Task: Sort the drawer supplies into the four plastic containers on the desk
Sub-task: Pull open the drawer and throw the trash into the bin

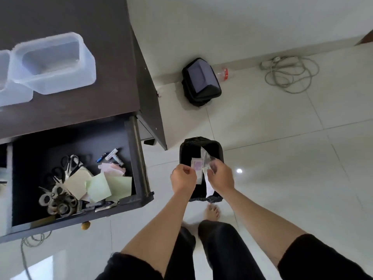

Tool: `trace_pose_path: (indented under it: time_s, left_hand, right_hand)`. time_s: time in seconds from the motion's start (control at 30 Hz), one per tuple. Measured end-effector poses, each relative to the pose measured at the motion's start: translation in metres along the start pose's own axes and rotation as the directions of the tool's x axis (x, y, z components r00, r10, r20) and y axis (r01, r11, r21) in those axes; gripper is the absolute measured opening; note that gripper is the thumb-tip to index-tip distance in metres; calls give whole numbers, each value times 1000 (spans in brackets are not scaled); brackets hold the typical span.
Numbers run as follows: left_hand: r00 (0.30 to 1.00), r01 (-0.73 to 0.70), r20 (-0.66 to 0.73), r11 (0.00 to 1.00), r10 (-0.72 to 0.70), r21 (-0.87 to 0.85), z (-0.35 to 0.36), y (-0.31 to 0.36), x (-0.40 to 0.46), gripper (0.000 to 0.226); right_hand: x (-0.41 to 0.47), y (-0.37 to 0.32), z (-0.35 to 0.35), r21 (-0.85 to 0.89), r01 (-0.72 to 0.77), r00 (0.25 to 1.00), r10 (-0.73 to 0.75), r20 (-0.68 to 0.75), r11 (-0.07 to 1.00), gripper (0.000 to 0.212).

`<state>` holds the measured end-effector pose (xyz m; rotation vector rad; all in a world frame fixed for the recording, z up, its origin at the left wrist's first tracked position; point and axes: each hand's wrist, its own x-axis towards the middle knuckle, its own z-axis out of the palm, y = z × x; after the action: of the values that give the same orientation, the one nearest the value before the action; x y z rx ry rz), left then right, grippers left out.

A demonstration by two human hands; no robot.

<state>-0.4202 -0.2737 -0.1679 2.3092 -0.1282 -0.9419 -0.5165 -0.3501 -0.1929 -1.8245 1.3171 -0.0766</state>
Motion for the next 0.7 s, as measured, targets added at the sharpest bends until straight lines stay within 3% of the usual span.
trace_pose_path:
  time_s: [0.13,0.33,0.47,0.7]
  left_hand:
    - [993,116,-16,993,-116,3,47,-38,43,10]
    - [989,117,84,992,-121,47,80,-81,87,17]
    - [980,113,153,987,-130,111,83,-99,92,34]
    - [980,84,170,990,-102,111,53,-81,52,35]
  right_hand:
    - [38,46,40,5,-120,993,120,-7,993,14]
    - [74,84,84,46,-192,981,192,-11,980,23]
    - [76,97,95,-11,-228,972,228,54,974,51]
    - [38,72,69,-32,-251,959,253,125,967,42]
